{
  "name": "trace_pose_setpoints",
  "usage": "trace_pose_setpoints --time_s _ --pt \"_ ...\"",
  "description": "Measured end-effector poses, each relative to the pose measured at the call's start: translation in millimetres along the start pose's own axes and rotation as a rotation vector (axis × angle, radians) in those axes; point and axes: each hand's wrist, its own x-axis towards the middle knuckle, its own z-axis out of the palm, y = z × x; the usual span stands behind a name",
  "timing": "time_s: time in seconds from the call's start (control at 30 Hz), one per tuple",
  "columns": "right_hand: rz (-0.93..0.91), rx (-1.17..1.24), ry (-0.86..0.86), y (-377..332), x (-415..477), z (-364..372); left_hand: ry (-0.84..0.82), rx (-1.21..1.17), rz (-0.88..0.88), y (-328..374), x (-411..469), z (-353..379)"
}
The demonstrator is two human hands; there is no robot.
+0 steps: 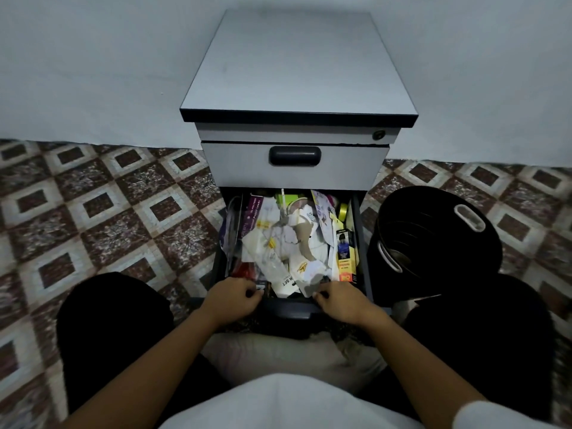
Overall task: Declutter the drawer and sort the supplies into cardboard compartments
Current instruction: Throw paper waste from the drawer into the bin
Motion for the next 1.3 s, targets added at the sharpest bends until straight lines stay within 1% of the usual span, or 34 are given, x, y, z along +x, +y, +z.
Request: trace_pose_setpoints --time_s 0.1,0.23,0.5,0.57,0.63,0.67,0.77,0.8,0.83,0.87,0.93,1.0,1.07,1.13,1.23,1.3 --pt "0.015 0.01 -0.047 0.6 -0.9 -0.6 -0.031 0.054 -0.004 0.8 -2.2 -1.4" --pt "0.048 0.04 -0.089 3.6 -0.9 -3.1 -0.054 0.063 -0.018 2.2 -2.4 -3.0" --pt "0.065 0.111 -0.143 7.7 3.2 -6.0 -0.079 0.01 -0.055 -2.3 4.2 -2.3" --pt "0.079 0.126 -0.112 6.6 5.7 -7.1 -0.053 -0.053 -0.076 -2.7 6.6 -1.2" --pt "0.093 0.141 0.017 0.7 11.3 -13.5 0.047 -0.128 -0.089 -2.0 12.4 -4.6" --pt "0.108 0.141 0.114 -3.0 16.6 -18.2 0.138 -0.145 -0.086 -2.2 17.2 -7.3" --pt "0.159 0.145 0.39 -8.8 41.2 -32.8 0.482 -0.18 -0.09 -4.7 40.8 -18.9" --pt "0.175 0.168 0.441 -9.7 50.9 -36.1 0.548 -0.186 -0.126 -5.5 50.1 -22.7" --pt "0.193 0.185 0.464 -10.6 59.8 -38.5 0.573 -0.201 -0.175 -6.3 59.1 -26.1" --pt "0.213 0.183 0.472 -11.5 67.9 -39.3 0.563 -0.236 -0.23 -8.9 68.1 -27.7" --pt "0.256 0.15 0.454 -13.1 82.0 -40.9 0.476 -0.342 -0.352 -12.0 84.4 -31.0" --pt "0.286 0.105 0.396 -14.1 90.4 -42.9 0.385 -0.466 -0.408 -15.0 95.6 -30.7" --pt "0.286 0.044 0.364 -12.2 93.5 -44.4 0.358 -0.529 -0.403 -17.6 99.9 -27.9" --pt "0.245 -0.033 0.378 -7.6 95.8 -42.4 0.349 -0.548 -0.38 -21.9 102.3 -21.4" --pt "0.203 -0.037 0.418 -4.7 91.8 -42.5 0.35 -0.495 -0.366 -21.1 101.7 -17.2" --pt "0.17 -0.064 0.43 -6.6 85.9 -42.2 0.367 -0.445 -0.323 -15.9 100.5 -14.6"
